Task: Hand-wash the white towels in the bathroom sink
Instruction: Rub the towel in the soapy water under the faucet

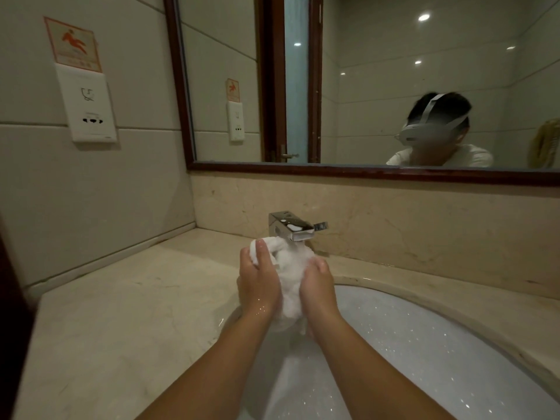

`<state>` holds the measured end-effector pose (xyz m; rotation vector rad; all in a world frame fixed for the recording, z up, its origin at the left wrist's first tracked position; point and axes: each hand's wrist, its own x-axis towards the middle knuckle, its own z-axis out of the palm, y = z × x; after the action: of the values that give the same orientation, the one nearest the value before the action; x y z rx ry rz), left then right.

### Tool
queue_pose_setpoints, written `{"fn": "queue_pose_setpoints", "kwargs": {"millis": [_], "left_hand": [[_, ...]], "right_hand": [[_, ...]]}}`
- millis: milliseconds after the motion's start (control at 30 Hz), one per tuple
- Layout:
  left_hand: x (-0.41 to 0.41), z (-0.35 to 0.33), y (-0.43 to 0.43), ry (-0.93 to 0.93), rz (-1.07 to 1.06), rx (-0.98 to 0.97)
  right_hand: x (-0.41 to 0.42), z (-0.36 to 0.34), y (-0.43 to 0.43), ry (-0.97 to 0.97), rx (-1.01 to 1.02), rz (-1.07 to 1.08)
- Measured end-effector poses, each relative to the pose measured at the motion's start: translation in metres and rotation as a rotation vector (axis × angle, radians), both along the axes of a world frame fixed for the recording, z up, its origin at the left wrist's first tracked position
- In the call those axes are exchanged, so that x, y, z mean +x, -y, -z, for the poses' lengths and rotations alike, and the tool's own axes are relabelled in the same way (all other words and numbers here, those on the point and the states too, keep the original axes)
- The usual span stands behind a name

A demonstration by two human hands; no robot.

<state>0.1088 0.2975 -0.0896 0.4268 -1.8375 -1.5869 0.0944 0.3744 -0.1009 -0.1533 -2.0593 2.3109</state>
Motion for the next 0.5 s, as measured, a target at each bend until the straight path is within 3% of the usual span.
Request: {"fn": "queue_pose_setpoints", "kwargs": {"millis": [133, 233, 500], "left_hand": [[-0.006, 0.006, -0.008, -0.015, 0.202, 0.023], [-0.009, 0.010, -0.012, -0.026, 0.298, 0.039], [-0.005, 0.009, -0.012, -0.093, 0.215, -0.079]], "right_hand": [[-0.003, -0.005, -0.013, -0.038, -0.121, 0.125], [-0.002, -0.005, -0.021, -0.066, -0.058, 0.151], [-0.009, 0.006, -0.014, -0.127, 0.022, 0.118]]}}
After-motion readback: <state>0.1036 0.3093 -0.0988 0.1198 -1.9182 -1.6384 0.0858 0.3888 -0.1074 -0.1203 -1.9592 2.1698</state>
